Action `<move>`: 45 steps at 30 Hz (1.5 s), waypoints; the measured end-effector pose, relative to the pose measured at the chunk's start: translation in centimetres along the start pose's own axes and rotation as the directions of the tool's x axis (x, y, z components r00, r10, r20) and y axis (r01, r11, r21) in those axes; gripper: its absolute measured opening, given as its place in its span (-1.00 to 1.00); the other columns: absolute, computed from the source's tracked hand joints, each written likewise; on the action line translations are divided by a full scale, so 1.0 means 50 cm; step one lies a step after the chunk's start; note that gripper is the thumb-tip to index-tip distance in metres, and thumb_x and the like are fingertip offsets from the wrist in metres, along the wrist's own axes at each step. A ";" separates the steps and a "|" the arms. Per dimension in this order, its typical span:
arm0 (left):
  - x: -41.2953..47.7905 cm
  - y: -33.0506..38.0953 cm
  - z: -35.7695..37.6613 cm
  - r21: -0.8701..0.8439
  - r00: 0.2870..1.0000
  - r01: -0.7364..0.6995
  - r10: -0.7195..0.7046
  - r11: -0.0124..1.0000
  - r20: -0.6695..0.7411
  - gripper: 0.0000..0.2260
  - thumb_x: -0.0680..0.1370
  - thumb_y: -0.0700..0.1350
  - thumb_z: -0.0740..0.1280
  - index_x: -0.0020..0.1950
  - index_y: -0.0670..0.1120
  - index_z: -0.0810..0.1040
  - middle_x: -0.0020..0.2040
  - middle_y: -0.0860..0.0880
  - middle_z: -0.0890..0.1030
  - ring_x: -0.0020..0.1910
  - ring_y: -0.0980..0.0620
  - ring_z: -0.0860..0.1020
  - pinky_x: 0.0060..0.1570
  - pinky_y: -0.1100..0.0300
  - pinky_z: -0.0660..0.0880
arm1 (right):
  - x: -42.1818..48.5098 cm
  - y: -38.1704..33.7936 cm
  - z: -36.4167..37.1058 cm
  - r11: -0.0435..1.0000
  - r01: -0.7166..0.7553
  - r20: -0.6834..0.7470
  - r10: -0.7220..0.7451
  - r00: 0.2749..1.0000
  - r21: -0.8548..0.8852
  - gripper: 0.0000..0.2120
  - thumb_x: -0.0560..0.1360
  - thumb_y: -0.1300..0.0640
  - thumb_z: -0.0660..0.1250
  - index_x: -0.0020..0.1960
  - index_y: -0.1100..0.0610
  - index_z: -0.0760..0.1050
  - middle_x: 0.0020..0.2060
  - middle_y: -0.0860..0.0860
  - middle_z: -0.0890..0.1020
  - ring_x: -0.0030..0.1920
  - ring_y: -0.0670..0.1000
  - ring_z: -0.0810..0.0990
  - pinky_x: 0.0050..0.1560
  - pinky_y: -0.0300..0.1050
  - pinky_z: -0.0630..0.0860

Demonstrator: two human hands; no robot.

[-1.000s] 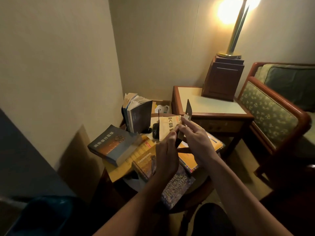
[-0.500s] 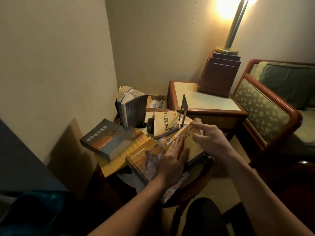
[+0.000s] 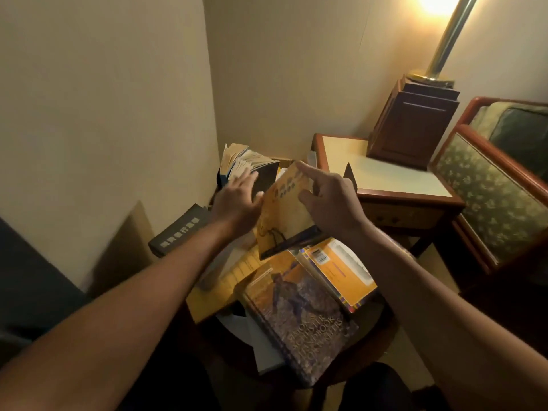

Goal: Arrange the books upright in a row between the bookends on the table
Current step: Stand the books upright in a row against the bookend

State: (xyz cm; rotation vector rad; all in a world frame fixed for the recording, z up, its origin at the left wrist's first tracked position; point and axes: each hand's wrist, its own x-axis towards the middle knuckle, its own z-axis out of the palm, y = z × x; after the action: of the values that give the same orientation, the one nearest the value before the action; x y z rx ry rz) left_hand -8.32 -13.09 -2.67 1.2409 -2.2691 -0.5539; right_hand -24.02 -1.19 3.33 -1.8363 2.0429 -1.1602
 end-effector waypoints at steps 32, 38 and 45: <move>0.145 -0.229 -0.007 0.321 0.959 -0.269 0.284 0.908 -0.002 -0.25 0.52 0.26 0.36 0.60 -0.04 0.22 0.54 -0.01 0.34 0.41 -0.15 0.45 0.34 -0.15 0.40 | 0.275 0.061 0.312 0.931 -0.281 0.153 0.250 0.956 0.234 -0.51 0.53 0.22 0.17 0.44 0.04 0.46 0.38 0.10 0.52 0.26 0.12 0.56 0.19 0.18 0.59; 0.177 -0.181 -0.013 0.433 0.965 -0.262 0.241 0.863 0.102 -0.38 0.57 0.27 0.01 0.52 -0.03 0.36 0.52 -0.04 0.38 0.53 -0.16 0.27 0.49 -0.23 0.10 | 0.270 0.068 0.283 0.936 -0.270 0.140 0.243 0.960 0.225 -0.54 0.48 0.43 0.12 0.24 0.14 0.60 0.22 0.14 0.62 0.10 0.12 0.65 0.03 0.17 0.66; 0.247 -0.095 -0.002 0.482 0.995 -0.101 0.081 0.870 0.062 -0.59 0.58 0.14 0.15 0.32 -0.06 0.38 0.31 -0.14 0.52 0.31 -0.19 0.41 0.28 -0.13 0.35 | 0.268 0.090 0.140 0.978 -0.038 -0.141 0.068 0.988 0.207 -0.65 0.61 0.39 0.09 -0.05 0.19 0.65 -0.19 0.04 0.70 -0.26 0.00 0.70 -0.30 -0.12 0.66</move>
State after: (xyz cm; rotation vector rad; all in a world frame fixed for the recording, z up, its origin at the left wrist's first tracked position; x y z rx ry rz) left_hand -10.88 -26.08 -2.50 1.3412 -2.5790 0.0421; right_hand -26.57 -16.52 0.62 -1.6354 1.9480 -1.4697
